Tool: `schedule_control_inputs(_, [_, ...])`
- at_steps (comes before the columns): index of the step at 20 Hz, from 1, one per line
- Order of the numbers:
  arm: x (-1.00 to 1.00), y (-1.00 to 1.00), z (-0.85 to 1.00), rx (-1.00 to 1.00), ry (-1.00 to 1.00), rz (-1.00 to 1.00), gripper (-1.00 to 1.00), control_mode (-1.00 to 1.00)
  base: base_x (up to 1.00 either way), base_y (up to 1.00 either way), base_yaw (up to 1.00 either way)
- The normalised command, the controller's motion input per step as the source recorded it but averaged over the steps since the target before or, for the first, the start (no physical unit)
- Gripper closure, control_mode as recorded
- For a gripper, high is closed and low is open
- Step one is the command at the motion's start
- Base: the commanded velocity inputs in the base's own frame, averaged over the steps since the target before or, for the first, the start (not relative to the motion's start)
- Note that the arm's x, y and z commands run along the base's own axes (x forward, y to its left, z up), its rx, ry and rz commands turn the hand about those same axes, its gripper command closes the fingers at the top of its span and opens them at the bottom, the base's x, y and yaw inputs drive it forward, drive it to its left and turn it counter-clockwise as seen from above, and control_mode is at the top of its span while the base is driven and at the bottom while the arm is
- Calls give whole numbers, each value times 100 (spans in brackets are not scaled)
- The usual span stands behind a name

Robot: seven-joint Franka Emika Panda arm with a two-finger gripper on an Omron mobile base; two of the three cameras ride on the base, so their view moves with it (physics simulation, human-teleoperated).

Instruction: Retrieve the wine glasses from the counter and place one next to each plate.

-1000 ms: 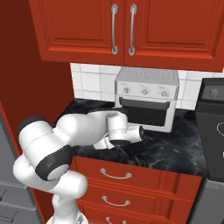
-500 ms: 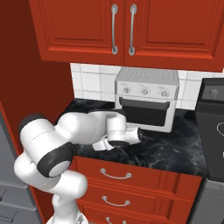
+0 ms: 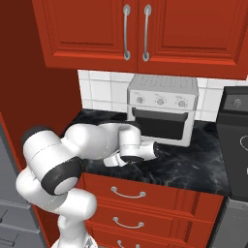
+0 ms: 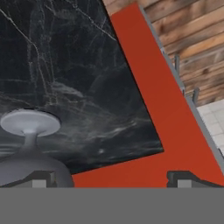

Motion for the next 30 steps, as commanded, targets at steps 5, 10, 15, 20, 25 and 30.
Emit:
schedule_control_inputs(5, [10, -5, 0, 0, 0, 0, -100, -100, 0, 0, 0])
schedule_control_inputs(10, [21, -3, -1, 0, 0, 0, -100, -100, 0, 0, 0])
schedule_control_inputs(15, [18, -10, -5, 2, 0, 1, -100, -100, 0, 0, 0])
schedule_control_inputs(20, [3, -10, -14, 4, 0, 2, -100, -100, 0, 0, 0])
schedule_control_inputs(25, [13, 0, -17, 2, 3, 0, -100, -100, 0, 0, 0])
schedule_control_inputs(30, [26, 0, -13, 1, 1, 0, -100, -100, 0, 0, 0])
